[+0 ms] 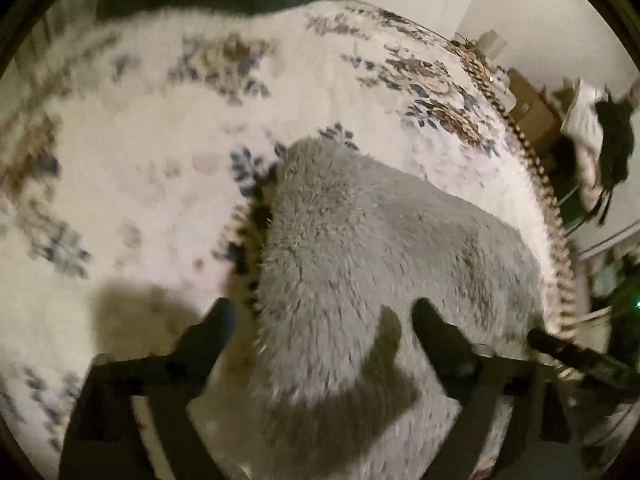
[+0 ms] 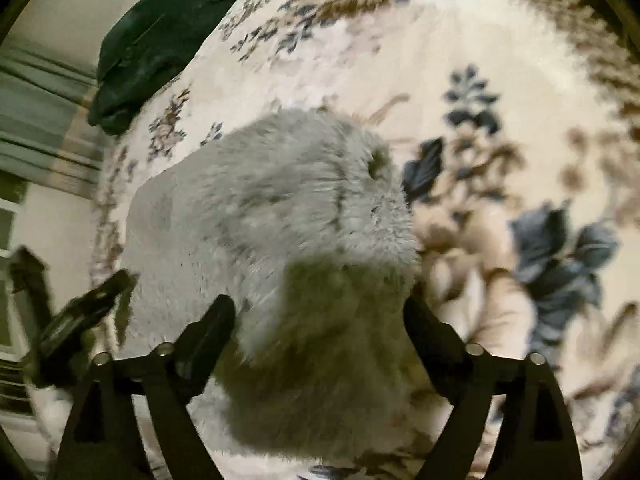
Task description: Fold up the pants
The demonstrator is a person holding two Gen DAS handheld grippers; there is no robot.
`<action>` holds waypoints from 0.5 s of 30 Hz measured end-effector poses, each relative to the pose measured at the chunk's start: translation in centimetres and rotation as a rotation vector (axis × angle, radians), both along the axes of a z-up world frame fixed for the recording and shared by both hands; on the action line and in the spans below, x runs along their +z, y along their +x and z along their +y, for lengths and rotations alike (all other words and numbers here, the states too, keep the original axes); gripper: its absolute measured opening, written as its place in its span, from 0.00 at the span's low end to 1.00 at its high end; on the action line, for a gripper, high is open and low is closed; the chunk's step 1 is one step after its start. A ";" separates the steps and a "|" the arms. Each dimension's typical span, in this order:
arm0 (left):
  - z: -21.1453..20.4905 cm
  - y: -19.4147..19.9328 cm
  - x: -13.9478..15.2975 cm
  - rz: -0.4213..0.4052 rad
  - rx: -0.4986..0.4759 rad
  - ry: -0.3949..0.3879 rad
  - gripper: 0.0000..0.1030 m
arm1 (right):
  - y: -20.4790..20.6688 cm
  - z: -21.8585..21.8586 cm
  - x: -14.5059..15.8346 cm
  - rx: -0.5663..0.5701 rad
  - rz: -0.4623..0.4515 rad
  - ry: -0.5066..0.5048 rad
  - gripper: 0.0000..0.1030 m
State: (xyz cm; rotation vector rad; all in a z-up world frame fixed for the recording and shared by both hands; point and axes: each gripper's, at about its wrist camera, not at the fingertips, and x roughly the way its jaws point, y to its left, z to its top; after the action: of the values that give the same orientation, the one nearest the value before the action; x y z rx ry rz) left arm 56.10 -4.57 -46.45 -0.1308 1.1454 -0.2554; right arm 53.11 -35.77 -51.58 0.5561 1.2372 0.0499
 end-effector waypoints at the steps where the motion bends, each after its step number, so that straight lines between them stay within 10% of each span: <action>1: -0.4 -0.8 0.8 -0.017 -0.005 0.044 0.94 | -0.8 0.2 0.8 -0.008 -0.010 -0.055 0.92; 8: -2.0 -4.2 4.5 -0.084 -0.009 0.177 0.95 | -6.9 2.9 8.3 -0.075 -0.117 -0.444 0.98; 15: -2.9 -10.8 11.6 -0.111 0.005 0.193 0.95 | -15.4 4.8 17.6 -0.090 -0.158 -0.520 0.98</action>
State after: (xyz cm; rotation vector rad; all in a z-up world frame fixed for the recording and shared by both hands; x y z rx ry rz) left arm 45.27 -7.45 -34.86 0.0499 1.0534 -0.1449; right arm 37.68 -30.92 -33.93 0.1497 1.0166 -0.2920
